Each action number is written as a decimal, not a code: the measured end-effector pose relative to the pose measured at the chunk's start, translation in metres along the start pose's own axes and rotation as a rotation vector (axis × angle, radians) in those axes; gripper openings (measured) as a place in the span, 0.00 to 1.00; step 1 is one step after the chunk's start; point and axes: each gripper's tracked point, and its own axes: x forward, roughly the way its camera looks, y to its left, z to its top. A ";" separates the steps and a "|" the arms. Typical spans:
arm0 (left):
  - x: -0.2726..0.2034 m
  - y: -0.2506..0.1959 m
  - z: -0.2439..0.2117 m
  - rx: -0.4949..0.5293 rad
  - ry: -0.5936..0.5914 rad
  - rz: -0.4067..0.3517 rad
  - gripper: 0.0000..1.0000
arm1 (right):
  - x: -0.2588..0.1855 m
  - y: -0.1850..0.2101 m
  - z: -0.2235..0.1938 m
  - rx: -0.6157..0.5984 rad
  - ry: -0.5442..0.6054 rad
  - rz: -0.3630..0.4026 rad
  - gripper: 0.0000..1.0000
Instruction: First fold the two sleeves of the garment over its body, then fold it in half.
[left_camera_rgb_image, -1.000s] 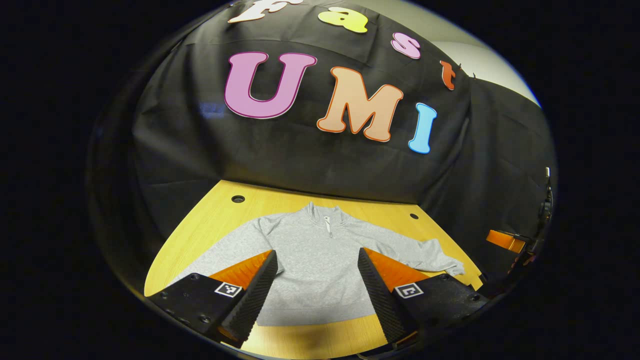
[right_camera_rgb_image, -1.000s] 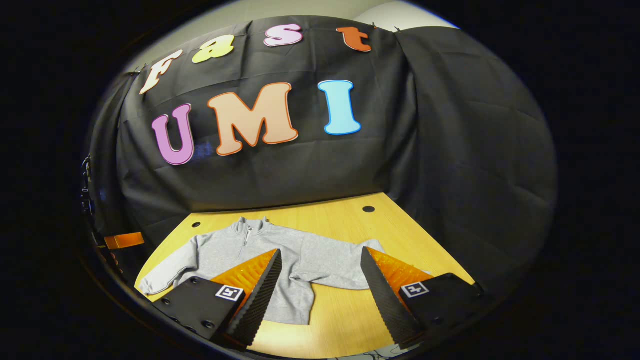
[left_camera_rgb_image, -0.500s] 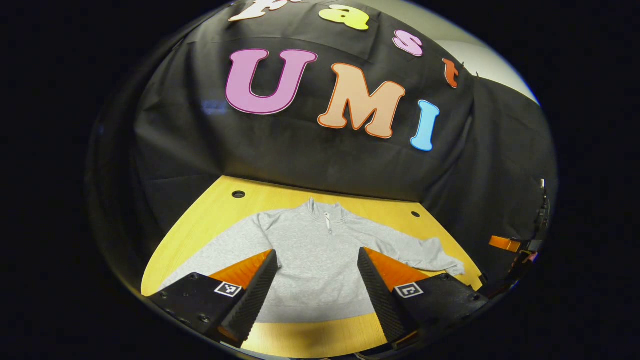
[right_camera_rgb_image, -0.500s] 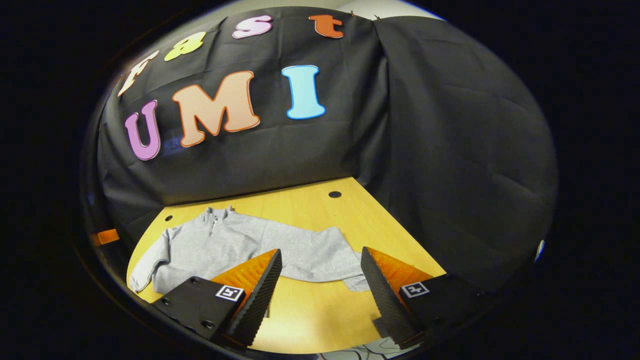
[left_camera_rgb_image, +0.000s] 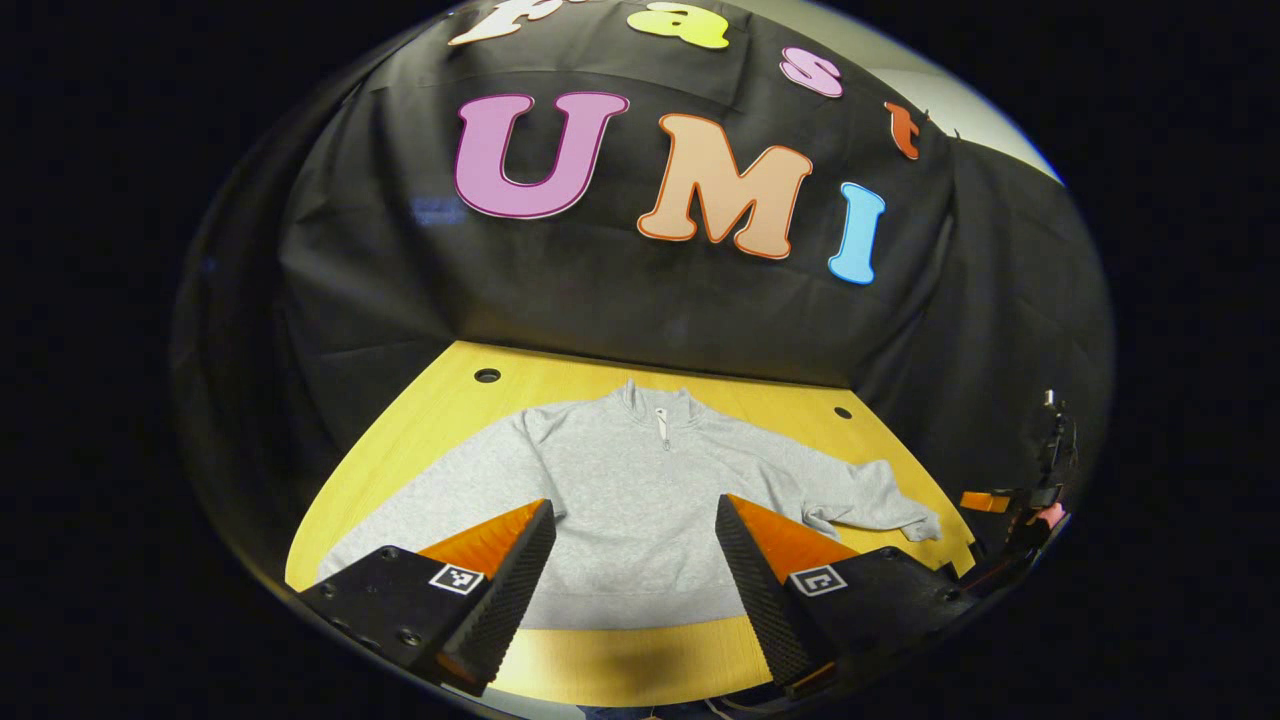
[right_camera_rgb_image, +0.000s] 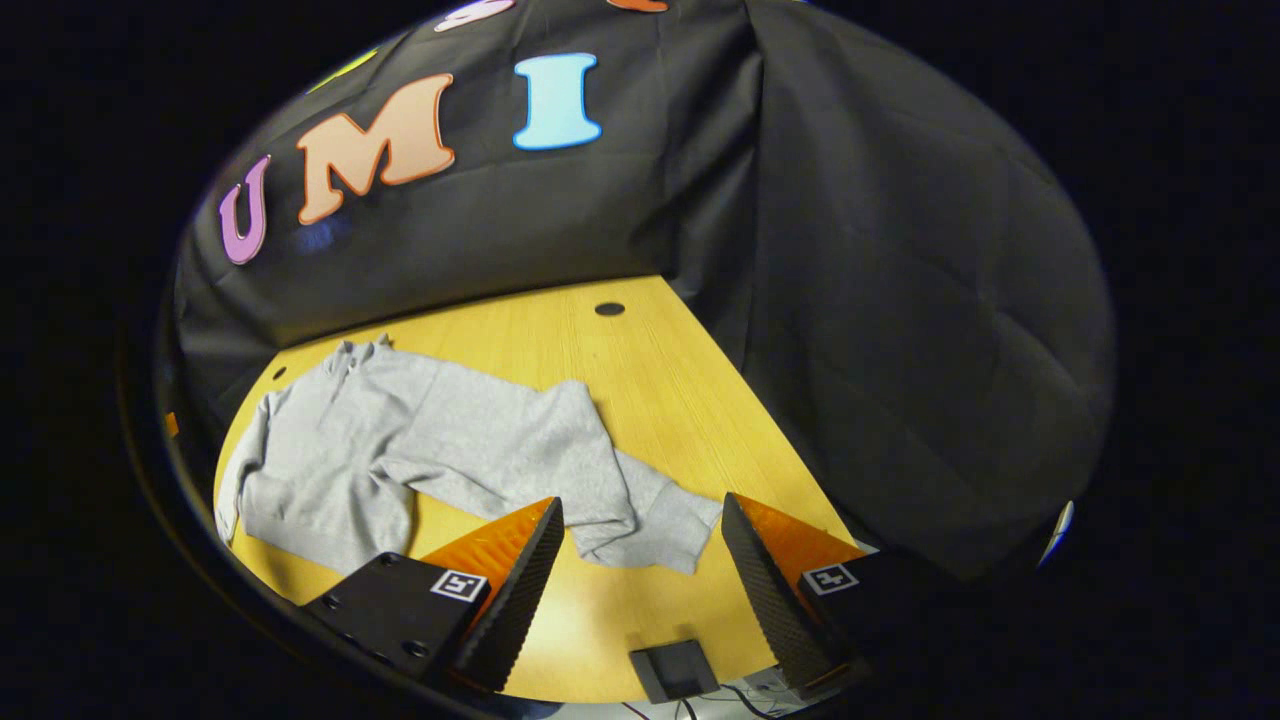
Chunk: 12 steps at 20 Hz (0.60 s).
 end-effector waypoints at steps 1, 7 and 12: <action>-0.002 -0.002 -0.001 0.000 0.005 0.002 0.94 | 0.009 -0.004 -0.007 -0.007 0.022 0.004 0.98; -0.010 -0.003 -0.012 -0.020 0.023 0.057 0.94 | 0.063 -0.019 -0.043 -0.074 0.142 0.023 0.99; -0.020 -0.003 -0.016 -0.022 0.026 0.098 0.94 | 0.086 -0.027 -0.057 -0.079 0.212 0.047 0.96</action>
